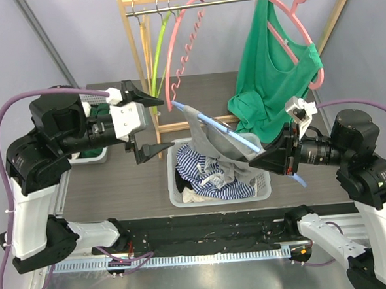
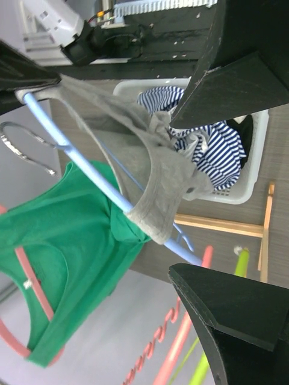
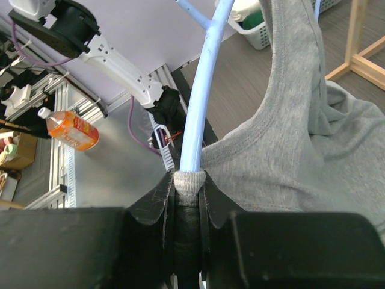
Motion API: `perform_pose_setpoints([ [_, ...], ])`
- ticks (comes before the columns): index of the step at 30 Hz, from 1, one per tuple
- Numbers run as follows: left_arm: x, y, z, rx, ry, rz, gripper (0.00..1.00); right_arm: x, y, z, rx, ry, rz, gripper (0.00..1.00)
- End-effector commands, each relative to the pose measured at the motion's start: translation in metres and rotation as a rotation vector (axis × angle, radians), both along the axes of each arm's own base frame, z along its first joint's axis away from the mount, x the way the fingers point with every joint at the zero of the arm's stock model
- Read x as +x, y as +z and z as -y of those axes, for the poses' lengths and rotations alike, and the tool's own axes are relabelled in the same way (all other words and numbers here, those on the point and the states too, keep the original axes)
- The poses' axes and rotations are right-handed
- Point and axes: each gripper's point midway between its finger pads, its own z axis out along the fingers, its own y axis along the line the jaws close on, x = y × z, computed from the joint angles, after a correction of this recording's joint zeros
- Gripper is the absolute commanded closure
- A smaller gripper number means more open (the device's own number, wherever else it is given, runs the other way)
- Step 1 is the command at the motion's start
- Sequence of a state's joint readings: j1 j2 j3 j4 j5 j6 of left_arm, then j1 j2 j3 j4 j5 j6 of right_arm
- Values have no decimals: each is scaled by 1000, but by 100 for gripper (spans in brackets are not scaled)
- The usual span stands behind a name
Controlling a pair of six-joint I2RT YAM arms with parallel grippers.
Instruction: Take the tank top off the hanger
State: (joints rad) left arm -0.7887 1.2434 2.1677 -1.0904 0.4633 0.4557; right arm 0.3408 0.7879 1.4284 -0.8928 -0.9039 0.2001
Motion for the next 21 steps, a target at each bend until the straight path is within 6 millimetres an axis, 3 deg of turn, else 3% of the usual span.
perform_pose_setpoints([
  [1, -12, -18, 9, 45, -118, 4, 0, -21, 24, -5, 49, 127, 87, 99],
  [7, 0, -35, 19, 90, -127, 20, 0, -23, 27, 2, 55, 49, 95, 99],
  [9, 4, -40, 21, 100, -122, 16, 0, -39, 41, 10, 100, 23, 181, 99],
  [12, 7, -46, 24, 114, -122, 16, 0, -46, 62, 17, 179, -39, 299, 99],
  [17, 4, -46, 23, 111, -123, 7, 0, -33, 76, 26, 225, -148, 404, 99],
  [21, 2, -42, 18, 99, -107, 14, 0, -29, 68, 20, 200, -115, 348, 99],
])
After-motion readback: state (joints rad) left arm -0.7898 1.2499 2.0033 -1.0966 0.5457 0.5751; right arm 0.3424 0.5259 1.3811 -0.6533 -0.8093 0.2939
